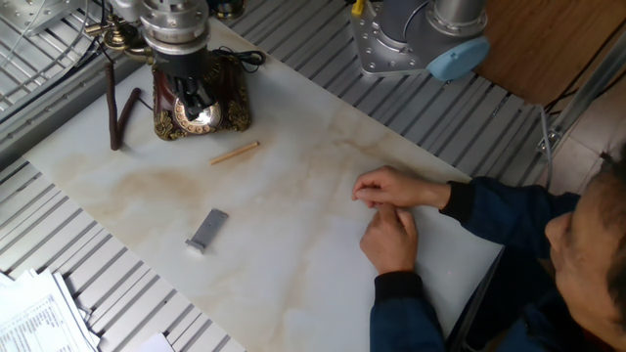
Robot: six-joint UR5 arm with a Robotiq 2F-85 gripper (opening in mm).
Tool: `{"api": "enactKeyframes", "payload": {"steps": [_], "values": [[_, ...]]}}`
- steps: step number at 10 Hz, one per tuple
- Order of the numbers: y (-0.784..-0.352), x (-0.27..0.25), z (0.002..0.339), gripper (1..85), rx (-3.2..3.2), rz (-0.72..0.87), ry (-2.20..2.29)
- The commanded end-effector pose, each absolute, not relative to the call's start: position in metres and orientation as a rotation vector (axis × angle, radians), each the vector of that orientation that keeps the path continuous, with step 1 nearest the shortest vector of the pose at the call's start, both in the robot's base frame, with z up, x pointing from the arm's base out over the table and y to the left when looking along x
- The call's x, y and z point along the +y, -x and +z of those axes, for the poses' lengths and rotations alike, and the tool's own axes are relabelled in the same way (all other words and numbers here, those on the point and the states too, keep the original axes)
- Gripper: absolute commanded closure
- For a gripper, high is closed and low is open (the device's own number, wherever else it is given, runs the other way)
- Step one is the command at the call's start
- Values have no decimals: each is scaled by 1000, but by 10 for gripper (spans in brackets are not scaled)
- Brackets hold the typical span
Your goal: Dial a number on an old rotary phone
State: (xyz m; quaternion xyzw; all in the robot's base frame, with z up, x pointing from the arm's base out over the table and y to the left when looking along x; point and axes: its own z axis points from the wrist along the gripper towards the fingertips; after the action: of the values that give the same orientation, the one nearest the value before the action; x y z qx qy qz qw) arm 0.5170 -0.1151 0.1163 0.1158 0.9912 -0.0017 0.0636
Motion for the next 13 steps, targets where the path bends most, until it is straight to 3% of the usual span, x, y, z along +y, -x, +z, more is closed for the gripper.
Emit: {"api": "enactKeyframes", "payload": {"steps": [1, 8, 13], "values": [[-513, -102, 116, 837, 2975, 32, -397], [-505, -71, 107, 837, 2923, 97, -474], [-509, -80, 109, 837, 2933, 73, -449]]}}
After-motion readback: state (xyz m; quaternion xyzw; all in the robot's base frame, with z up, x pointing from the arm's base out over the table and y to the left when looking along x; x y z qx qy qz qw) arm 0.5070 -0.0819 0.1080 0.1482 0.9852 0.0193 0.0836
